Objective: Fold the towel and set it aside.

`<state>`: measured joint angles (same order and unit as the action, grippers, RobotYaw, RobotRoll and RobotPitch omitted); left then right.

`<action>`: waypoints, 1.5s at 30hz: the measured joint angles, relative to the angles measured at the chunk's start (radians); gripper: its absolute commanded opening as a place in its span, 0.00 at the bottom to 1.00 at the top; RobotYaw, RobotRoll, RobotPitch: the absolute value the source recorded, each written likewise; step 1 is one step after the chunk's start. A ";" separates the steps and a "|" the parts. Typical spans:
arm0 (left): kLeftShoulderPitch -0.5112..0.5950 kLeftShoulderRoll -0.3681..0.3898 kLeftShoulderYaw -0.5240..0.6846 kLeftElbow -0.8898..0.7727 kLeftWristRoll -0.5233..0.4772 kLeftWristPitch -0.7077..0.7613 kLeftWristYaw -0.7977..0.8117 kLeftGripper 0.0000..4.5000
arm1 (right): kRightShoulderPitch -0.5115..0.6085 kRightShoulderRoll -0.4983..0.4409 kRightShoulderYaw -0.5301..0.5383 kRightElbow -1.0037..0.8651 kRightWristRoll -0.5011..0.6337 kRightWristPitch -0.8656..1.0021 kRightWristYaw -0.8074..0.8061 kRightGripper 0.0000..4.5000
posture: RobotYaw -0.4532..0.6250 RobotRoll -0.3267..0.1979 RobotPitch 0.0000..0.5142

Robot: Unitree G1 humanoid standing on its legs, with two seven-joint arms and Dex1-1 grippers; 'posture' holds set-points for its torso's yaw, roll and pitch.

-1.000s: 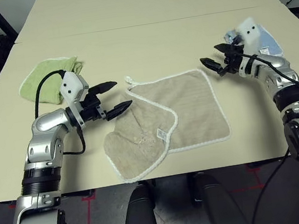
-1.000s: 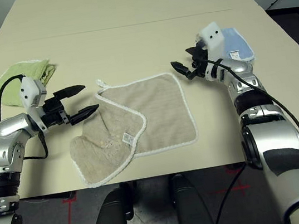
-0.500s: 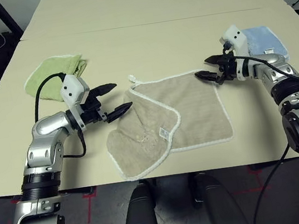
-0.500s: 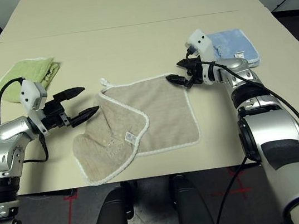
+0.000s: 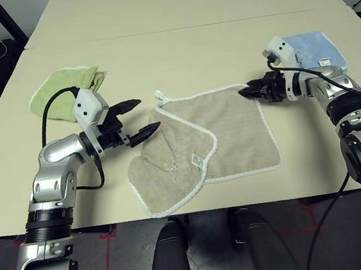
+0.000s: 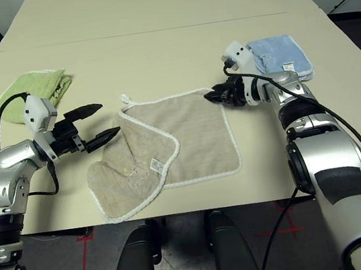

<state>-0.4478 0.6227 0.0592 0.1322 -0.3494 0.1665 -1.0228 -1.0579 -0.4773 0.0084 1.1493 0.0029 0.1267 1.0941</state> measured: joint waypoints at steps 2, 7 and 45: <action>0.000 0.000 0.000 0.000 0.000 0.004 0.000 1.00 | 0.000 0.000 -0.002 0.000 0.003 0.000 0.004 0.00 | 0.48 0.62 0.37; 0.000 0.000 0.000 0.000 -0.001 0.012 0.001 1.00 | 0.000 -0.005 -0.019 -0.008 0.023 0.000 0.032 0.00 | 0.47 0.62 0.37; -0.020 -0.063 -0.003 -0.035 -0.040 0.094 0.050 1.00 | -0.402 0.180 -0.358 -0.121 0.417 -0.541 -0.136 0.00 | 0.45 0.62 0.36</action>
<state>-0.4681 0.5599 0.0566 0.0968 -0.3896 0.2605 -0.9730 -1.4600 -0.2975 -0.3495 1.0278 0.4196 -0.4148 0.9582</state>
